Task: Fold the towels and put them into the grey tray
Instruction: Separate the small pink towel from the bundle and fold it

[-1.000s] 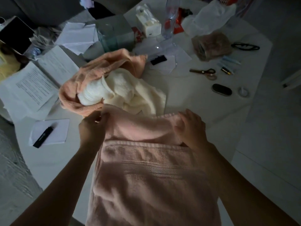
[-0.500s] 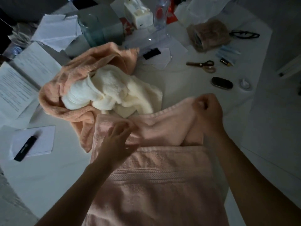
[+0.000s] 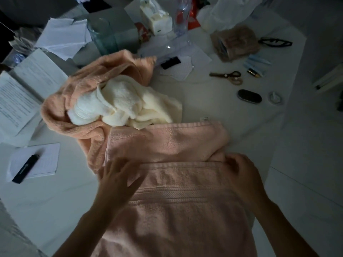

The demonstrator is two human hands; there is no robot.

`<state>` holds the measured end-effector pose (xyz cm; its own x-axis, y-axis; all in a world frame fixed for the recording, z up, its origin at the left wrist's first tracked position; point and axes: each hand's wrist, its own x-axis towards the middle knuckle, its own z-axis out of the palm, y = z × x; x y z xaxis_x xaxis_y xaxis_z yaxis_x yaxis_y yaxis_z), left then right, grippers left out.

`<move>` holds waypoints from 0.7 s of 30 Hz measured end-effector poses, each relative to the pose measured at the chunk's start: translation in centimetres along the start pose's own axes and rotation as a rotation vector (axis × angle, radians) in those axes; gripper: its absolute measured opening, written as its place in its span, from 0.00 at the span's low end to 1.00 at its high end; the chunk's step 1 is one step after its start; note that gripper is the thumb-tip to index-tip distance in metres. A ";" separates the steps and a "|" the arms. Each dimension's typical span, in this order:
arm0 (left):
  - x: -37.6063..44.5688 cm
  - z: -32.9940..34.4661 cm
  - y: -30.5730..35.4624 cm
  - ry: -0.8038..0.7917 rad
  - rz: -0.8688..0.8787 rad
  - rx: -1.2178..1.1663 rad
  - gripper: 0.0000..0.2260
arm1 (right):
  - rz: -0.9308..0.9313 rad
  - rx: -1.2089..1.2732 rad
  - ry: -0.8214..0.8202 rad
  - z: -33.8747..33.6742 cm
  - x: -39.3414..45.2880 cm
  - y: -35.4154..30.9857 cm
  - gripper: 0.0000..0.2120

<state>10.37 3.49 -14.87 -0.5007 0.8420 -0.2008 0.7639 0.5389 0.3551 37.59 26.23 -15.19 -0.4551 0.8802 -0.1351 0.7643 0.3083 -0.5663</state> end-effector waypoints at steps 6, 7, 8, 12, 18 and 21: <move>-0.2 -2.3 -1.2 0.004 -0.090 -0.056 0.11 | 0.015 0.102 -0.065 -1.2 -1.4 0.5 0.08; -0.1 -2.7 -0.9 0.015 -0.097 -0.139 0.13 | 0.019 0.112 -0.034 -1.6 -1.4 0.4 0.10; 0.0 -3.1 -0.9 0.008 -0.104 -0.209 0.14 | 0.025 0.136 -0.011 -2.0 -1.4 0.3 0.12; -0.2 -4.5 -1.4 0.135 -0.111 -0.464 0.12 | -0.017 0.324 -0.069 -3.3 -1.0 -0.9 0.14; 2.5 -3.6 -0.9 0.489 -0.385 -0.902 0.09 | 0.010 0.637 0.139 -2.5 2.1 -3.8 0.13; 5.6 -3.6 -0.6 0.562 -0.375 -0.816 0.08 | 0.020 0.569 0.244 -1.4 5.3 -5.0 0.10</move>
<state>5.60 7.79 -12.93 -0.9235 0.3805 -0.0473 0.1211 0.4065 0.9056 32.02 29.83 -11.91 -0.2744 0.9616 0.0016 0.3777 0.1093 -0.9195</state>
